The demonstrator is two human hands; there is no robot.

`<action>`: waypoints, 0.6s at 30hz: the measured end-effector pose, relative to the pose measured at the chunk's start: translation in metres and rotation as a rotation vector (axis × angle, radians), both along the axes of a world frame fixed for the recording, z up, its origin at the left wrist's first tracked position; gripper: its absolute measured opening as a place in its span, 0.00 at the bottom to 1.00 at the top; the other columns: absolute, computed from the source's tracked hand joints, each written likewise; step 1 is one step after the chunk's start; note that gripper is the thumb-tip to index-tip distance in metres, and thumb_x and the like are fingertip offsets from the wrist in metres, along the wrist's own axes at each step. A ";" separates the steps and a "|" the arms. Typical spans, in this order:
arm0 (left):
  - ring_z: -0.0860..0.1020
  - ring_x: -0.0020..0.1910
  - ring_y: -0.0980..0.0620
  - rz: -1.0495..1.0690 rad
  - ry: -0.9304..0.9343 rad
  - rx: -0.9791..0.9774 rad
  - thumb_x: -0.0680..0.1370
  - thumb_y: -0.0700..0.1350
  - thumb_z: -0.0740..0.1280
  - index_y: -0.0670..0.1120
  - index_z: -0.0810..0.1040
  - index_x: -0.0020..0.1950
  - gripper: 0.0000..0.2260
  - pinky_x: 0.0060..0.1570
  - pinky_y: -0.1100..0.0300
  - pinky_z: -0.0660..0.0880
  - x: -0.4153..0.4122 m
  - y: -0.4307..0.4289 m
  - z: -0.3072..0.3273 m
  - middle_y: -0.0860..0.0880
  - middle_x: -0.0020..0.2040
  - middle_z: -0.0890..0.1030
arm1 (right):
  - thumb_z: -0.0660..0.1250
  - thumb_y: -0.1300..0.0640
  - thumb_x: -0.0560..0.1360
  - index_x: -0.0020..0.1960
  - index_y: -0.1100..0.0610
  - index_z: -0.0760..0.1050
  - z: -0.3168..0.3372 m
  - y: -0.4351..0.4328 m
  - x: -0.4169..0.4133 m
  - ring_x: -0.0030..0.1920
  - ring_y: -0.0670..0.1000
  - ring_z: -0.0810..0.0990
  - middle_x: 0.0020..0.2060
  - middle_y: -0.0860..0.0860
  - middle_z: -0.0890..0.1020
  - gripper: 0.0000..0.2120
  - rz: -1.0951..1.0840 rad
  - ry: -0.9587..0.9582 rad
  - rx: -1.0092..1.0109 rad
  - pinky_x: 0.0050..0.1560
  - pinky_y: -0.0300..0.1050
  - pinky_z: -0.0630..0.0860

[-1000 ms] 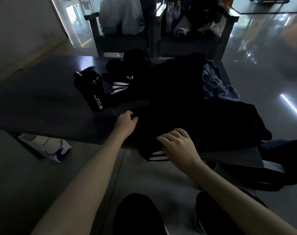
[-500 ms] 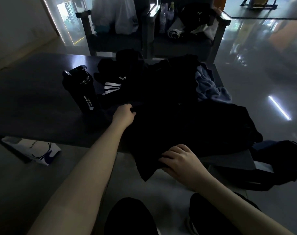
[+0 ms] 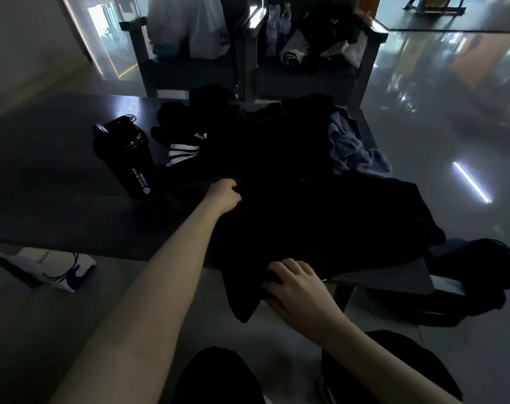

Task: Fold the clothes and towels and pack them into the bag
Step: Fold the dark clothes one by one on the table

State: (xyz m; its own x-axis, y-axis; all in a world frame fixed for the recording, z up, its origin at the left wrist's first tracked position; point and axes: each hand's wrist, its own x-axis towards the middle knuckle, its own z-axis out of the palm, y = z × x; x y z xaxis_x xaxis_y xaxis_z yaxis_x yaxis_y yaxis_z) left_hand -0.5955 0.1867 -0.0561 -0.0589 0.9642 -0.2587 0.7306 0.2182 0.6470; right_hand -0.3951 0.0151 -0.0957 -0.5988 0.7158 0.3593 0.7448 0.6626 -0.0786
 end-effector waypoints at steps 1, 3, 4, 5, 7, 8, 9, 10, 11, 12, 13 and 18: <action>0.75 0.42 0.51 0.032 -0.048 0.018 0.79 0.42 0.62 0.42 0.74 0.63 0.12 0.40 0.61 0.72 -0.001 0.002 0.002 0.46 0.50 0.76 | 0.58 0.45 0.73 0.44 0.47 0.82 -0.001 0.000 0.002 0.48 0.49 0.76 0.47 0.46 0.79 0.14 0.009 0.011 0.011 0.46 0.44 0.76; 0.74 0.39 0.52 0.114 -0.093 0.073 0.81 0.44 0.60 0.40 0.73 0.63 0.13 0.36 0.61 0.69 -0.007 0.004 0.005 0.46 0.47 0.75 | 0.59 0.47 0.74 0.43 0.48 0.82 -0.002 -0.001 0.007 0.48 0.48 0.78 0.46 0.45 0.81 0.13 0.020 0.054 0.037 0.48 0.44 0.74; 0.73 0.39 0.52 0.146 -0.077 0.100 0.81 0.44 0.59 0.40 0.74 0.62 0.13 0.37 0.61 0.69 -0.011 0.005 0.006 0.45 0.48 0.75 | 0.59 0.47 0.74 0.43 0.49 0.82 -0.002 -0.001 0.008 0.46 0.48 0.79 0.45 0.45 0.81 0.13 0.017 0.082 0.046 0.48 0.43 0.73; 0.74 0.40 0.51 0.177 -0.039 0.125 0.81 0.44 0.59 0.39 0.74 0.62 0.13 0.39 0.60 0.70 -0.015 0.006 0.007 0.44 0.49 0.76 | 0.59 0.48 0.75 0.43 0.49 0.82 -0.002 0.000 0.010 0.45 0.47 0.79 0.44 0.44 0.82 0.13 0.010 0.108 0.050 0.49 0.42 0.71; 0.75 0.43 0.47 0.233 0.051 0.130 0.80 0.43 0.59 0.39 0.75 0.59 0.12 0.42 0.57 0.72 -0.025 0.005 0.007 0.41 0.51 0.78 | 0.59 0.48 0.76 0.44 0.50 0.82 -0.002 0.000 0.009 0.44 0.47 0.80 0.42 0.44 0.82 0.14 -0.005 0.148 0.038 0.49 0.41 0.70; 0.76 0.44 0.46 0.238 0.077 0.099 0.80 0.44 0.60 0.39 0.75 0.59 0.13 0.42 0.56 0.73 -0.028 0.003 0.006 0.41 0.51 0.78 | 0.59 0.47 0.76 0.44 0.51 0.82 -0.003 0.000 0.009 0.43 0.48 0.80 0.42 0.44 0.82 0.14 -0.010 0.163 0.026 0.49 0.41 0.69; 0.77 0.45 0.45 0.227 0.092 0.062 0.79 0.46 0.62 0.39 0.74 0.61 0.14 0.44 0.56 0.75 -0.031 -0.001 0.005 0.41 0.51 0.78 | 0.59 0.47 0.76 0.44 0.51 0.82 -0.004 0.000 0.008 0.43 0.48 0.80 0.42 0.45 0.82 0.14 -0.014 0.173 0.019 0.49 0.41 0.69; 0.78 0.48 0.44 0.212 0.111 0.048 0.78 0.48 0.63 0.39 0.73 0.63 0.17 0.45 0.55 0.76 -0.032 -0.005 0.005 0.42 0.53 0.78 | 0.59 0.47 0.76 0.44 0.51 0.82 -0.005 0.000 0.006 0.43 0.48 0.80 0.42 0.45 0.81 0.14 -0.019 0.174 0.014 0.48 0.41 0.69; 0.77 0.50 0.44 0.202 0.145 0.072 0.78 0.51 0.64 0.40 0.71 0.64 0.19 0.47 0.55 0.75 -0.032 -0.012 0.005 0.43 0.54 0.77 | 0.59 0.46 0.76 0.42 0.50 0.82 -0.005 -0.001 0.005 0.42 0.48 0.79 0.41 0.45 0.81 0.15 -0.024 0.170 0.015 0.47 0.40 0.69; 0.77 0.51 0.44 0.186 0.186 0.118 0.77 0.53 0.64 0.41 0.70 0.63 0.20 0.48 0.54 0.75 -0.030 -0.020 0.006 0.44 0.54 0.76 | 0.59 0.45 0.75 0.41 0.50 0.82 -0.004 -0.001 0.003 0.42 0.47 0.79 0.40 0.44 0.80 0.15 -0.028 0.163 0.015 0.46 0.40 0.69; 0.76 0.51 0.45 0.149 0.210 0.148 0.77 0.56 0.64 0.43 0.70 0.61 0.20 0.49 0.53 0.75 -0.028 -0.028 0.007 0.45 0.53 0.75 | 0.60 0.44 0.74 0.39 0.50 0.81 -0.003 -0.001 0.002 0.41 0.47 0.78 0.39 0.44 0.80 0.15 -0.032 0.156 0.015 0.46 0.40 0.69; 0.76 0.47 0.52 -0.190 0.333 -0.001 0.73 0.60 0.68 0.50 0.74 0.50 0.16 0.54 0.52 0.73 -0.013 -0.053 0.006 0.53 0.47 0.76 | 0.59 0.43 0.74 0.38 0.49 0.81 -0.001 -0.003 0.000 0.41 0.48 0.79 0.39 0.44 0.80 0.16 -0.029 0.126 -0.017 0.42 0.42 0.75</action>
